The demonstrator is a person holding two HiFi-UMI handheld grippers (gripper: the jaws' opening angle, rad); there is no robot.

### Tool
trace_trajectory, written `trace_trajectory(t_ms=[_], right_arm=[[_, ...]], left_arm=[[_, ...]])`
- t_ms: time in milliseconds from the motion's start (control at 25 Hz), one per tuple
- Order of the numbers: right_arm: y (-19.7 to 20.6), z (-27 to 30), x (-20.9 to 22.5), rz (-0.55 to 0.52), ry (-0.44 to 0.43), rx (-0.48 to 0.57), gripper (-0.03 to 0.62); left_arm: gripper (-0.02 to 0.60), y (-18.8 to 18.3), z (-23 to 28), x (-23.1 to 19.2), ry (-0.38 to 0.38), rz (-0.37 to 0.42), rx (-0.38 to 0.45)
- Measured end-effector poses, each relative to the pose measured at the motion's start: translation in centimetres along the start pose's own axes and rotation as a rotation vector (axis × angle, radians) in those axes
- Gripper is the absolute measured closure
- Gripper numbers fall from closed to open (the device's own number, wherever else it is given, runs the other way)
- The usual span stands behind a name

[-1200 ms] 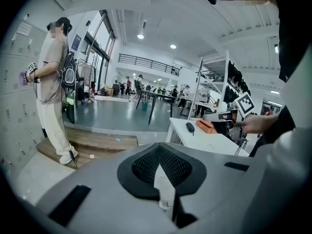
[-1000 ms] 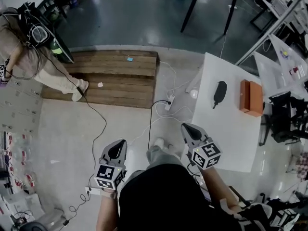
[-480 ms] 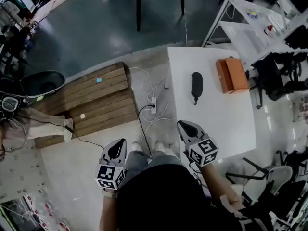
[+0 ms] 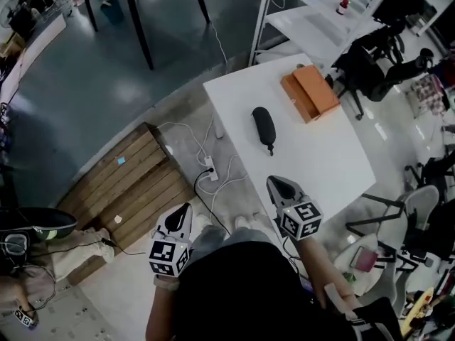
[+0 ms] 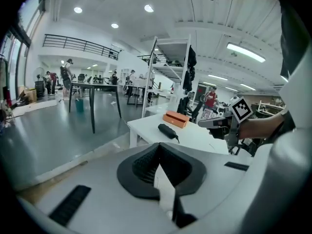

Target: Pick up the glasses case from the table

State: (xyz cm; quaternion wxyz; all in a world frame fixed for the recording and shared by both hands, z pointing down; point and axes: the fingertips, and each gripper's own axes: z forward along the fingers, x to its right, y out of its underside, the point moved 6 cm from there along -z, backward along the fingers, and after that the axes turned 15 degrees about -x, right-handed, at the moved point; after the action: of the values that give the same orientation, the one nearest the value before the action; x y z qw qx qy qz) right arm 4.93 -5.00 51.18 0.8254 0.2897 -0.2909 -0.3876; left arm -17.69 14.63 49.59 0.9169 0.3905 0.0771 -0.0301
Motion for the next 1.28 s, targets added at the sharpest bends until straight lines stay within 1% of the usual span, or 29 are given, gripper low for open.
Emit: trace_trajectory(t_ms=[120,280,400,520,560,760,920,1080,1160,1280], right_arm=[[0.1,1.4,0.5,0.059,0.073,0.01,0.566],[-0.5,3.5,1.9,0.087,0.167,0.009,0.566],[-1.2,5.2,3.5,0.102,0.204,-0.004,0.565],[-1.9,6.9,5.3,0.103,0.223,-0.026,0.553],[-2.1,7.5,5.9,0.103,0.225,-0.037,0.537],[-2.8,11.0,9.2,0.098,0.24,-0.101,0.416],[-3.3,14.1,12.4,0.083,0.258,-0.162,0.298],[-3.7,17.1,15.4,0.028,0.277,-0.22,0.247],[-3.8,18.5,16.5,0.009,0.282,-0.246,0.238],[-3.8,20.3,17.6,0.006,0.279,-0.277,0.229]], left_arm=[[0.563,-0.9,0.9,-2.2,0.053,0.038,-0.019],[0.563,-1.8,1.6,-4.6,0.102,0.076,-0.05],[0.563,-2.1,1.8,-5.6,0.115,0.09,-0.068],[0.563,-2.2,2.4,-6.1,0.113,0.086,-0.086],[0.563,-2.3,2.6,-6.2,0.109,0.08,-0.092],[0.563,-2.6,3.4,-6.4,0.069,0.033,-0.111],[0.563,-2.9,3.7,-6.2,0.012,-0.019,-0.114],[0.563,-2.7,3.7,-6.0,-0.058,-0.095,-0.119],[0.563,-2.4,3.8,-6.0,-0.085,-0.125,-0.122],[0.563,-2.2,3.8,-6.1,-0.119,-0.156,-0.123]])
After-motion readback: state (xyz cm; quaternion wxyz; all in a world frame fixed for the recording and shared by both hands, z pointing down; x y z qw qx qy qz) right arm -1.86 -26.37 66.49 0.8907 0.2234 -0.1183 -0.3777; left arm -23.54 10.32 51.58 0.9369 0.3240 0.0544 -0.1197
